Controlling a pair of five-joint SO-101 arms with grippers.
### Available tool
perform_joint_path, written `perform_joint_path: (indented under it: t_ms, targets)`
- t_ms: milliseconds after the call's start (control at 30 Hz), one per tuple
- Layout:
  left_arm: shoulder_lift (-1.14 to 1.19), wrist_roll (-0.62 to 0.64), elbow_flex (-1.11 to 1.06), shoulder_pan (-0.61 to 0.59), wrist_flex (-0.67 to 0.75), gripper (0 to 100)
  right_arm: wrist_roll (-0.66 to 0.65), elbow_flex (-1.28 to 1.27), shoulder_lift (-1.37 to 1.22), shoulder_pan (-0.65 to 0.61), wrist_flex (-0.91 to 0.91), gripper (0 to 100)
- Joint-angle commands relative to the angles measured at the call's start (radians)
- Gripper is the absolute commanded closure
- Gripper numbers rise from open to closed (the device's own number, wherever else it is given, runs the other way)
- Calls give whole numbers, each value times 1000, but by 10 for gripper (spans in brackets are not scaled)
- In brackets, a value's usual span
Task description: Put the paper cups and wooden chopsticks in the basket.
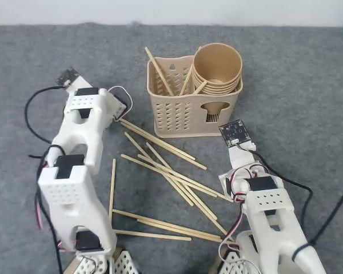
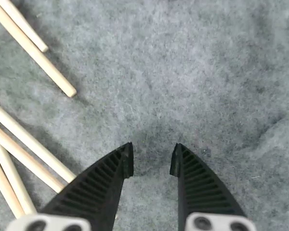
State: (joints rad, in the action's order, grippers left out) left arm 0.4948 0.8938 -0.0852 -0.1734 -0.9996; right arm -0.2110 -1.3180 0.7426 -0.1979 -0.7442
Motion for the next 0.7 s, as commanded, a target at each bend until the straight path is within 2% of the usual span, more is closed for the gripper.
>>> perform_joint_path:
  t_ms: [0,67,400,600,667]
  targets:
    - [-5,15,44,12,-8,998,-15,8,27,13,25,862]
    - [-5,15,44,23,-8,967,-15,8,25,13,25,862]
    - [-29,15,44,71,-14,990,-15,8,25,13,25,862]
    - [-252,-2,45,48,-83,990,-15,8,25,13,25,862]
    - [-364,-63,45,34,-84,990,-15,8,25,13,27,862]
